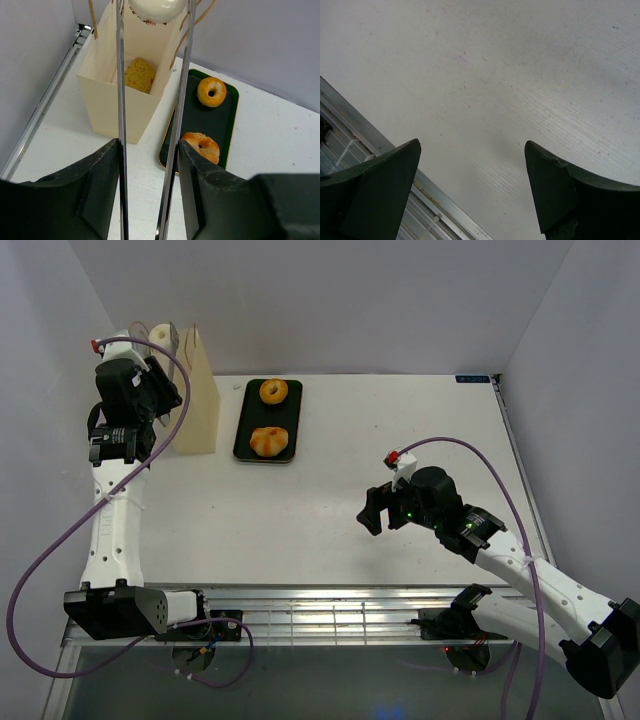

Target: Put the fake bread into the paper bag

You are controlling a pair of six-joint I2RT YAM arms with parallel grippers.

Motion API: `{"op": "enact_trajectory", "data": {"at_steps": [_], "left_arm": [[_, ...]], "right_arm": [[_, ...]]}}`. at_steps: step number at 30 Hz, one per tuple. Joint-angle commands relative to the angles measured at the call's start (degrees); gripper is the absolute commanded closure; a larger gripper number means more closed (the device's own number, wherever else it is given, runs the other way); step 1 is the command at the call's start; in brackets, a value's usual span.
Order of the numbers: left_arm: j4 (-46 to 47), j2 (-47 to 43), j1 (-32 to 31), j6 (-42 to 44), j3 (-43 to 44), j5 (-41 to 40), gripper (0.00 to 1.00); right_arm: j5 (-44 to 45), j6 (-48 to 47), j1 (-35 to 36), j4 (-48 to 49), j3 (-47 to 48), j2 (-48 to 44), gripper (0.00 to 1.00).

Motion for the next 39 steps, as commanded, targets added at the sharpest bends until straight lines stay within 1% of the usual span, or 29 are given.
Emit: {"op": "enact_trajectory", "data": {"at_steps": [1, 17, 21, 22, 24, 25, 32, 39], "left_arm": [[1.49, -2.85, 0.52, 0.52, -0.17, 0.6, 0.43], [0.78, -3.38, 0.78, 0.87, 0.97, 1.74, 0.41], [0.78, -2.59, 0.78, 0.44, 4.12, 5.07, 0.41], [0.78, -2.33, 0.78, 0.26, 4.74, 8.56, 0.42], [0.96, -1.19, 0.78, -0.18, 5.71, 11.31, 0.42], [1.13, -0.92, 0.78, -0.88, 6.15, 14.28, 0.43], [3.16, 1.8, 0.43, -4.31, 7.56, 25.28, 0.43], [4.48, 1.63, -3.43, -5.54, 6.51, 26.79, 0.44]], "right_arm": [[-0.8, -0.88, -0.19, 2.3, 0.64, 0.07, 0.1], [-1.15, -0.8, -0.54, 2.3, 0.55, -0.11, 0.1], [-1.15, -0.71, -0.54, 2.56, 0.38, -0.11, 0.1], [-1.15, -0.71, -0.45, 2.56, 0.38, 0.07, 0.1], [-1.32, -0.71, -0.45, 2.47, 0.73, 0.42, 0.1], [-1.41, -0.62, -0.54, 2.47, 0.82, 0.33, 0.1], [-1.5, -0.18, -0.54, 2.47, 0.55, 0.07, 0.1], [-2.64, 0.43, -0.63, 2.74, 1.17, 0.77, 0.1]]}}
